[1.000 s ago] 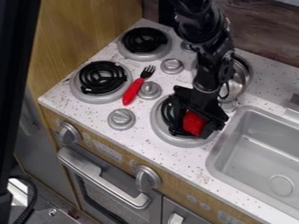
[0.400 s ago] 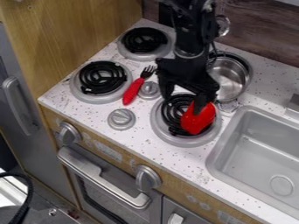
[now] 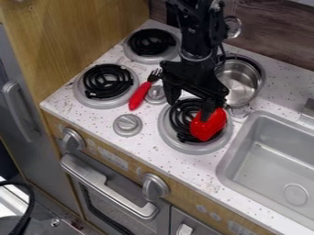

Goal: Put the red pepper on the top of the lower right burner

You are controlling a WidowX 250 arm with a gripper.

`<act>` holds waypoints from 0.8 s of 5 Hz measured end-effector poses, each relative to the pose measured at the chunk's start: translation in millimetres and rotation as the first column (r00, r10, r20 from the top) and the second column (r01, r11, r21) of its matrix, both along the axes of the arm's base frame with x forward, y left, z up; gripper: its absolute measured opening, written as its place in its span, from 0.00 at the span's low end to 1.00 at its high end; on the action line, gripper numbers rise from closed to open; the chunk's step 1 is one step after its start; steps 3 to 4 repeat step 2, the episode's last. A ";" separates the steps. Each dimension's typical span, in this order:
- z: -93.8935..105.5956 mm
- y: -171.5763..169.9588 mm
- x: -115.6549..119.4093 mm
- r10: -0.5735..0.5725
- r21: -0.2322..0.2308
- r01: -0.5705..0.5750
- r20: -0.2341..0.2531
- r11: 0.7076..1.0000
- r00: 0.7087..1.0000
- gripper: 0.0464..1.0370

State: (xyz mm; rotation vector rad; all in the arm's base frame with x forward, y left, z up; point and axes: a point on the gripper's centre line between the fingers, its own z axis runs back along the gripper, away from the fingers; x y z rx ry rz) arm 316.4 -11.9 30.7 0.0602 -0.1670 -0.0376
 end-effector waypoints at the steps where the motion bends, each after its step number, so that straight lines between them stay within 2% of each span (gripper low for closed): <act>1: -0.3 0.5 -0.5 0.000 0.000 0.000 -0.002 1.000 1.000 0.96; 4: 0.0 0.0 0.0 -0.003 0.001 0.003 0.000 1.000 1.000 0.96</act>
